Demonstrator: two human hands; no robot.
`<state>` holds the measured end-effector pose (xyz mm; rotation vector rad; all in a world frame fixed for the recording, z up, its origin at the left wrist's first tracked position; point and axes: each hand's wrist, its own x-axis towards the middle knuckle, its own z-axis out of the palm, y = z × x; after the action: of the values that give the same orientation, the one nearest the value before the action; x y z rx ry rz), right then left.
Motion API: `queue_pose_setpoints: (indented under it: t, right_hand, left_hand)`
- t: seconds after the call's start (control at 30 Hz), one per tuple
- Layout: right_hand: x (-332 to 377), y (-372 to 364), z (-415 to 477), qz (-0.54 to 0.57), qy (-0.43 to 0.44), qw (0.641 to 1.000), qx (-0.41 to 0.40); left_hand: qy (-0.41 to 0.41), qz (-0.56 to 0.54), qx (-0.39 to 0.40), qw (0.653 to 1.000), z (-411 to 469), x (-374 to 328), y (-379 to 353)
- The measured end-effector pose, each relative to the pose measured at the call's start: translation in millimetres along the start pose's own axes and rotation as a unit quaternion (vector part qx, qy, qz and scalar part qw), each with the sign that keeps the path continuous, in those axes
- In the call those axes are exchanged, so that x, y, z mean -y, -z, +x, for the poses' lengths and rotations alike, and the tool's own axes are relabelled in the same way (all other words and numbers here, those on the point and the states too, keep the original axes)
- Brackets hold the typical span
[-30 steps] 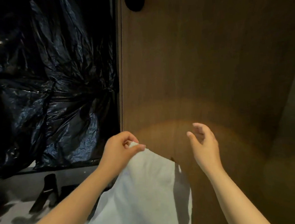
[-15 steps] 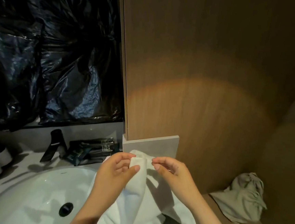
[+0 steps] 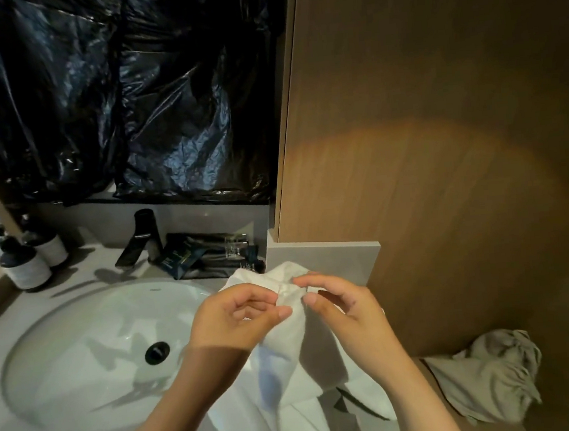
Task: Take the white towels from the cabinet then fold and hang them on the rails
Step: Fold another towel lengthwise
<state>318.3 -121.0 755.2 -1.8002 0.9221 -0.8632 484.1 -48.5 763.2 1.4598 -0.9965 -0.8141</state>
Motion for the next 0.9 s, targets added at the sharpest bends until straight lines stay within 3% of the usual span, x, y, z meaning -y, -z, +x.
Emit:
queue_pose_setpoints:
  t: [0.27, 0.57, 0.9]
  right_hand:
    - [-1.0, 2.8, -1.2, -0.075, 0.000, 0.997, -0.011]
    - [11.7, 5.8, -10.1, -0.069, 0.029, 0.997, 0.007]
    - [11.4, 1.9, -16.8, -0.076, 0.032, 0.996, -0.021]
  left_hand:
    - [0.023, -0.009, 0.059, 0.998, -11.8, 4.1, 0.6]
    - [-0.069, 0.027, 0.031, 0.997, -14.3, 4.1, -7.5]
    - [-0.079, 0.021, -0.005, 0.997, -16.9, 0.8, -20.1]
